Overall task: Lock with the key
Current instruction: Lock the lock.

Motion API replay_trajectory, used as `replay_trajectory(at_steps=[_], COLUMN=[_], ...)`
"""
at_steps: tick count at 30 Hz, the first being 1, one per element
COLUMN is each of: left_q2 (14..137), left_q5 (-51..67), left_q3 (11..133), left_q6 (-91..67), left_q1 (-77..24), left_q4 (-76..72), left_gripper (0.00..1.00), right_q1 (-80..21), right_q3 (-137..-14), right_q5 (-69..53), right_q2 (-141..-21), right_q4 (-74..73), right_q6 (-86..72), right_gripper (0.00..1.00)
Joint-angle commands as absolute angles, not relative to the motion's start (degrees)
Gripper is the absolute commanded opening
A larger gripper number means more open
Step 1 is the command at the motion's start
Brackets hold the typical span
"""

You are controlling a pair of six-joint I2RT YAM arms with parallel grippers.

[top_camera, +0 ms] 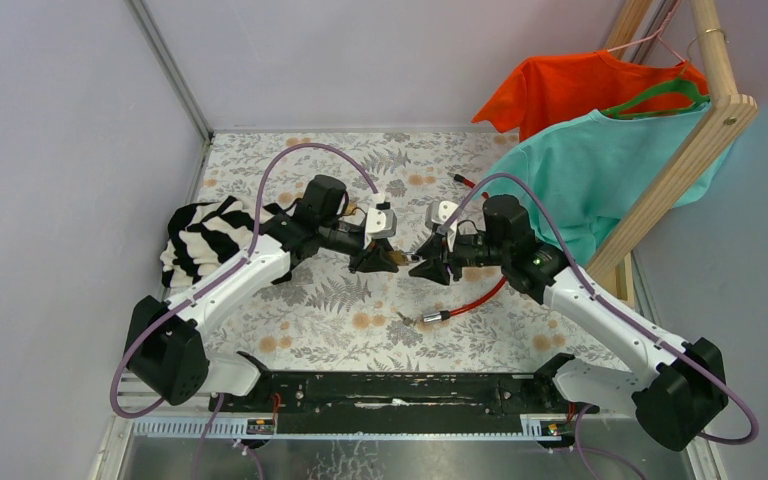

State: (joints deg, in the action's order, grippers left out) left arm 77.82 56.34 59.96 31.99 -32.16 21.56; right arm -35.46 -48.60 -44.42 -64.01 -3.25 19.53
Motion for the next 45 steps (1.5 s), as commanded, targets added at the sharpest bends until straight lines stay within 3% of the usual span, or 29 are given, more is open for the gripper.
replay_trajectory(at_steps=[1, 9, 12, 15, 23, 27, 30, 35, 40, 45], left_q2=[77.2, 78.2, 78.3, 78.2, 75.6, 73.5, 71.2, 70.3, 72.4, 73.4], left_q5=[57.4, 57.4, 57.6, 58.0, 59.3, 58.5, 56.8, 56.3, 58.1, 60.0], left_q3=[59.9, 60.2, 60.1, 59.9, 58.0, 57.2, 56.6, 56.9, 60.2, 61.2], left_q6=[31.8, 31.2, 31.0, 29.8, 25.8, 27.4, 30.2, 31.7, 30.6, 30.0], left_q1=[-32.5, -32.8, -32.9, -32.9, -31.9, -30.7, -29.6, -29.1, -29.1, -29.2], left_q4=[16.6, 16.6, 16.6, 15.8, 12.2, 12.7, 14.4, 16.1, 19.3, 19.9], left_gripper=[0.0, 0.0, 0.0, 0.02, 0.57, 0.72, 0.78, 0.74, 0.46, 0.29], right_q1=[-35.4, -35.4, -35.4, -35.2, -31.4, -29.6, -28.6, -28.1, -27.9, -27.9], right_q3=[-51.1, -50.9, -50.1, -49.7, -49.7, -49.7, -49.8, -50.3, -50.1, -49.9], right_q5=[-44.7, -43.7, -41.0, -40.0, -47.4, -50.5, -54.0, -57.8, -58.4, -58.3], right_q2=[-63.6, -64.6, -64.2, -63.8, -61.9, -61.6, -61.3, -61.1, -61.1, -61.3], right_q4=[-2.0, 0.2, 2.5, 2.9, 1.6, 1.5, 1.3, 0.3, 0.1, 0.1], right_q6=[19.3, 16.9, 15.3, 15.3, 16.4, 15.5, 15.5, 15.9, 16.2, 16.5], right_gripper=[0.41, 0.17, 0.01, 0.0, 0.0, 0.0, 0.0, 0.0, 0.0, 0.0])
